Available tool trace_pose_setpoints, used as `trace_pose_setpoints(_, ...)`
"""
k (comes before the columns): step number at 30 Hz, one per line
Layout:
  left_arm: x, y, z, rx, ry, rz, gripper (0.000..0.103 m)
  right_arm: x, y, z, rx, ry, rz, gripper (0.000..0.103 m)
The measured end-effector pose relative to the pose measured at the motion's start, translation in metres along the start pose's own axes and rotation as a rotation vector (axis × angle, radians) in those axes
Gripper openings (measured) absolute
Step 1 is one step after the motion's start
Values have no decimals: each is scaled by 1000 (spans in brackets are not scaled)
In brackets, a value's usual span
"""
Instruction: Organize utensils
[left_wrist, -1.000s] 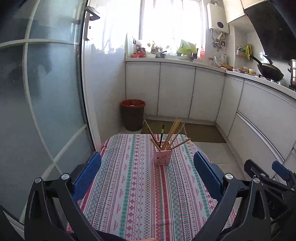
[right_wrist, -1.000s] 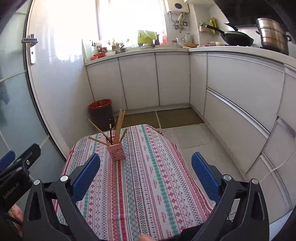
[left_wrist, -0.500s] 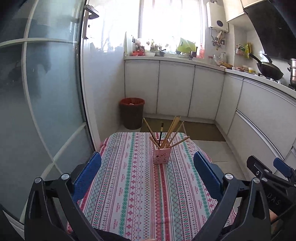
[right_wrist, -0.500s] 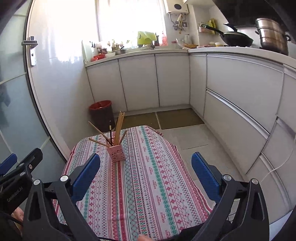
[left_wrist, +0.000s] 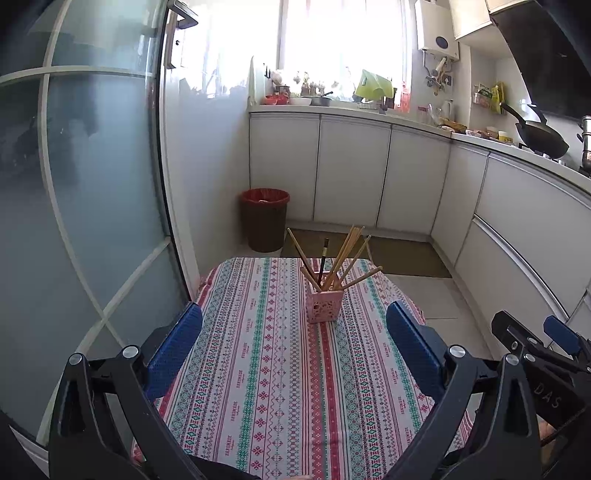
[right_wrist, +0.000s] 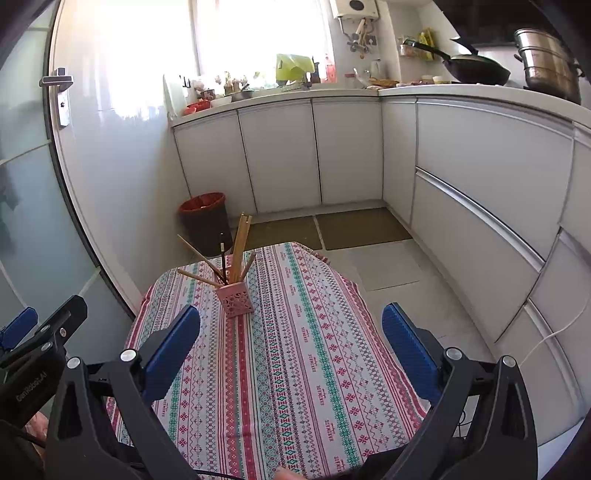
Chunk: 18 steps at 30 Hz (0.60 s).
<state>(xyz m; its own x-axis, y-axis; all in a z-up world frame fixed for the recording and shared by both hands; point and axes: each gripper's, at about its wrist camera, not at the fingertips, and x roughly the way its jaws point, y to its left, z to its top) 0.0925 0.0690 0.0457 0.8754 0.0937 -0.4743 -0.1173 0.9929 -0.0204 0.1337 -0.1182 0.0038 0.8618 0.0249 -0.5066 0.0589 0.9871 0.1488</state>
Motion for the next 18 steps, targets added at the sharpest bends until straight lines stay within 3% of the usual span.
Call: trace_pose_setpoints(18,1,0,-2,-1,4,3,96,3,-2,0,7,19,8,96)
